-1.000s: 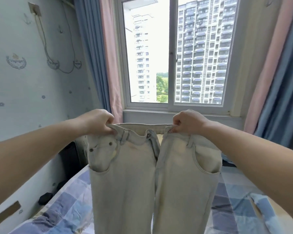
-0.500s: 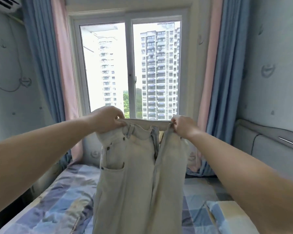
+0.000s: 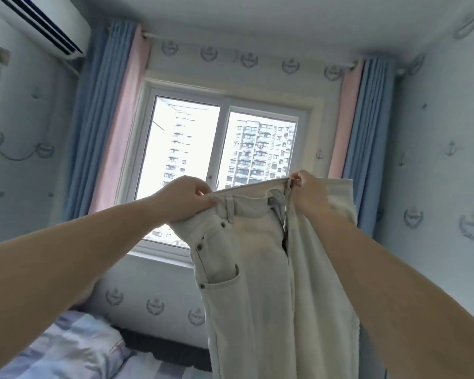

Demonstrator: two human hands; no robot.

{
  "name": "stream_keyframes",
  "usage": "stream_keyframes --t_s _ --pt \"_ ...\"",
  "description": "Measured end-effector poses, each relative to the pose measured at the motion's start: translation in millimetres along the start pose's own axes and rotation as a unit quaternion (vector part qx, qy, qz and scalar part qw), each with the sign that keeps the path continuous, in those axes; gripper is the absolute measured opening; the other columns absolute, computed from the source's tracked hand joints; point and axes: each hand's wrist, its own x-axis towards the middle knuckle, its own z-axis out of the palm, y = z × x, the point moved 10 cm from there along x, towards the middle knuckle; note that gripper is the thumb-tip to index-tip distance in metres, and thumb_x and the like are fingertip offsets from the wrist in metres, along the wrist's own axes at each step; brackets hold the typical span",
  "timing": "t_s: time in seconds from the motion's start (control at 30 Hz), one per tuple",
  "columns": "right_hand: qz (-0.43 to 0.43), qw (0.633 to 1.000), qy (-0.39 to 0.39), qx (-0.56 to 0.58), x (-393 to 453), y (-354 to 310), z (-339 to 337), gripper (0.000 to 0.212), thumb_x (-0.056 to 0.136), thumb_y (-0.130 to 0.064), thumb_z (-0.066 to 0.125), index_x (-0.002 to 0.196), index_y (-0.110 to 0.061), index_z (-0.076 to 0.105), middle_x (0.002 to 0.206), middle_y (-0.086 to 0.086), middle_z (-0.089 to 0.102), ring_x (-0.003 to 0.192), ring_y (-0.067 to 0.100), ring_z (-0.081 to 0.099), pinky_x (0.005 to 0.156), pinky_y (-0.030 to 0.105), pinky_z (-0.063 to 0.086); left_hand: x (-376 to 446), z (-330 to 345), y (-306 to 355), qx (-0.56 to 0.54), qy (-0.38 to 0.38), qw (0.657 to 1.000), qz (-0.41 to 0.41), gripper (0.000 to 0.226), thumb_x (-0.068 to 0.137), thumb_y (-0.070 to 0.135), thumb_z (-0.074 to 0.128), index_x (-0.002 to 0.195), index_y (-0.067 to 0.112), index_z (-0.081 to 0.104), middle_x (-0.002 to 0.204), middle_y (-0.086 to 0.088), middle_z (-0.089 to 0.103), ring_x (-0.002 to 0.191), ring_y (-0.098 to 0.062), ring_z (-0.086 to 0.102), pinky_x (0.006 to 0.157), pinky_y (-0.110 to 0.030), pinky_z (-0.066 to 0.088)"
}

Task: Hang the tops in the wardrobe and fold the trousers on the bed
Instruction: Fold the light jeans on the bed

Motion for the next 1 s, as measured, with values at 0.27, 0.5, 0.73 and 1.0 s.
stream_keyframes --t_s 0.27,0.5,0.73,1.0 --pt "-0.064 0.987 -0.138 0.046 -50.8 -87.6 175.8 0.023 0.093 -0.005 0.042 0.100 -0.011 0.063 0.109 0.007 0.060 0.103 0.025 0.053 0.076 0.022 0.031 -105.2 -25.7 -164.0 -0.041 -0.035 0.986 -0.161 0.017 0.086 0.046 0.063 0.080 0.031 0.064 0.079 0.011 0.067 0.074 -0.009 0.064 0.058 -0.015 0.044" --pt "-0.051 0.939 -0.338 0.049 -244.4 -149.5 438.3 0.029 0.090 -0.005 0.045 0.113 -0.007 0.063 0.123 0.015 0.058 0.117 0.029 0.049 0.091 0.024 0.032 -301.9 -24.4 -387.8 -0.026 -0.063 0.935 -0.347 0.011 0.086 0.035 0.066 0.079 0.027 0.067 0.077 0.009 0.067 0.072 -0.006 0.059 0.065 -0.018 0.045" --pt "0.017 0.863 -0.503 0.034 -476.8 -212.6 684.4 0.033 0.084 -0.001 0.045 0.107 -0.005 0.067 0.118 0.019 0.059 0.110 0.034 0.053 0.087 0.029 0.040 -499.3 -30.8 -627.6 -0.006 -0.137 0.858 -0.495 0.019 0.089 0.031 0.063 0.080 0.015 0.066 0.080 -0.003 0.067 0.073 -0.014 0.058 0.065 -0.021 0.043" --pt "-0.040 0.797 -0.601 0.043 -658.5 -354.3 909.5 0.033 0.088 -0.005 0.044 0.112 -0.014 0.065 0.124 0.013 0.051 0.108 0.033 0.053 0.084 0.032 0.042 -687.1 -91.0 -863.7 0.078 -0.162 0.773 -0.608 0.011 0.088 0.025 0.064 0.081 0.017 0.064 0.081 -0.004 0.064 0.078 -0.020 0.055 0.063 -0.029 0.036"
